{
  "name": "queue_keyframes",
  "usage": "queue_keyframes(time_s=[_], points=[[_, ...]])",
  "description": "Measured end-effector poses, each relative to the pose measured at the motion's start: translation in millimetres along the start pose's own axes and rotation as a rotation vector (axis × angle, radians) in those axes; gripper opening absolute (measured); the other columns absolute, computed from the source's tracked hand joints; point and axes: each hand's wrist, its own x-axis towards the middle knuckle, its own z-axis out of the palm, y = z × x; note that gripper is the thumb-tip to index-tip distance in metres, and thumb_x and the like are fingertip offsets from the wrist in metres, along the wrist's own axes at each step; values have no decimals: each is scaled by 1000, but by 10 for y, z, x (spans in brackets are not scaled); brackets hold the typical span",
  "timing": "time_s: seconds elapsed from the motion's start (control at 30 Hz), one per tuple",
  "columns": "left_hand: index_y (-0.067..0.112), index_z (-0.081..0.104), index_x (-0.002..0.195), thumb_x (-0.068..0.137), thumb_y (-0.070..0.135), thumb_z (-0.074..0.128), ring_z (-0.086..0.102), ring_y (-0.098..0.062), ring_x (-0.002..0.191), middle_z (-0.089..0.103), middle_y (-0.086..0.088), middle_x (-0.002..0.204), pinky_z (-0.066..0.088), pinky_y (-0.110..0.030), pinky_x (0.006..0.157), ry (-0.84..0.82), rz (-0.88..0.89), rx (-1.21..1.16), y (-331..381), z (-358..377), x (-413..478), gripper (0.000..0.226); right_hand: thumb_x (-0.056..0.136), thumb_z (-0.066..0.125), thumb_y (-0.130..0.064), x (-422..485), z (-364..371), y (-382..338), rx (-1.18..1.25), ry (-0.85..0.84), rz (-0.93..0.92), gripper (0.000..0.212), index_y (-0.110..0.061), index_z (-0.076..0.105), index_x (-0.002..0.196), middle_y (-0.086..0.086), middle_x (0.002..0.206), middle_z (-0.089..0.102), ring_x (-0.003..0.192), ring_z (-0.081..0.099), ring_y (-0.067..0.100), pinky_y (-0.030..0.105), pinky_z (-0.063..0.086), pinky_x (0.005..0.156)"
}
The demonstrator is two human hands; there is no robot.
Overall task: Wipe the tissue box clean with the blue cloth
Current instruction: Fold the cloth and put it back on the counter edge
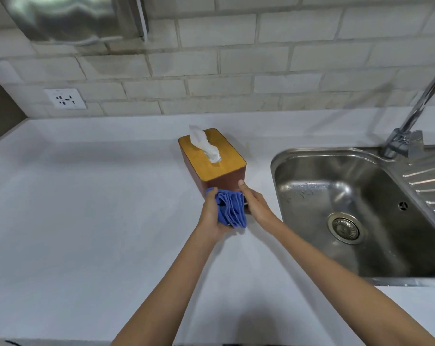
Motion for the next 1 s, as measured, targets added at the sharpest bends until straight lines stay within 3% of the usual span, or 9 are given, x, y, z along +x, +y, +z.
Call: queue_keyframes(time_s=[0.13,0.3,0.37,0.47,0.53,0.6,0.7,0.83,1.0], points=[[13,64,94,91,28,49,64,-22,82,71,-8,87,53,-34,73,-132,43,361,-1,102,-200,21,91,45,-56,-158,-76,59,183,-57,33,58,-6,69,108,13,99,72,93,68,23,30,51,88],[25,49,104,94,28,52,58,-20,94,60,4,96,49,-25,66,-67,290,918,-54,257,-349,11,90,61,-31,-251,-304,121,243,-34,59,30,-7,66,105,15,97,69,89,66,23,33,52,87],[26,53,116,94,30,52,57,-19,98,55,6,99,47,-27,73,-49,480,1145,-117,325,-336,22,89,63,-23,-296,-391,104,322,-5,73,27,-4,63,108,14,93,68,83,66,20,28,54,79],[21,57,109,94,38,44,57,-21,98,59,2,99,43,-36,89,220,646,1561,-200,442,-281,26,88,61,-11,-366,-564,104,406,4,85,27,1,60,112,20,105,65,92,63,28,37,53,84],[18,55,84,93,34,40,60,-28,97,63,-6,93,47,-40,88,246,715,1558,-255,520,-258,25,86,53,-4,-461,-726,128,382,-22,104,30,3,58,115,21,105,63,92,61,29,37,53,82],[15,46,63,92,26,42,57,-27,82,59,-7,75,46,-31,67,193,727,1288,-276,601,-293,31,79,49,-2,-619,-961,134,375,-51,146,32,-3,59,110,14,96,62,83,60,22,27,51,67],[17,47,66,88,12,47,49,-22,80,50,1,72,40,-28,67,81,506,745,-360,645,-381,23,76,49,0,-824,-1461,211,339,-14,228,26,-7,58,100,8,99,59,82,56,18,23,46,66],[11,53,81,91,28,57,53,-17,72,56,-2,80,43,-27,61,-35,323,875,-878,564,-428,19,87,56,0,-1092,-1982,343,158,67,256,12,-6,62,95,8,91,63,76,60,17,25,48,63],[13,34,58,95,31,52,37,-13,54,41,-2,59,28,-23,50,113,567,1021,-1531,471,-468,46,91,53,4,-1467,-2296,472,-31,-22,313,31,-14,57,116,4,98,60,79,57,13,21,48,62]])
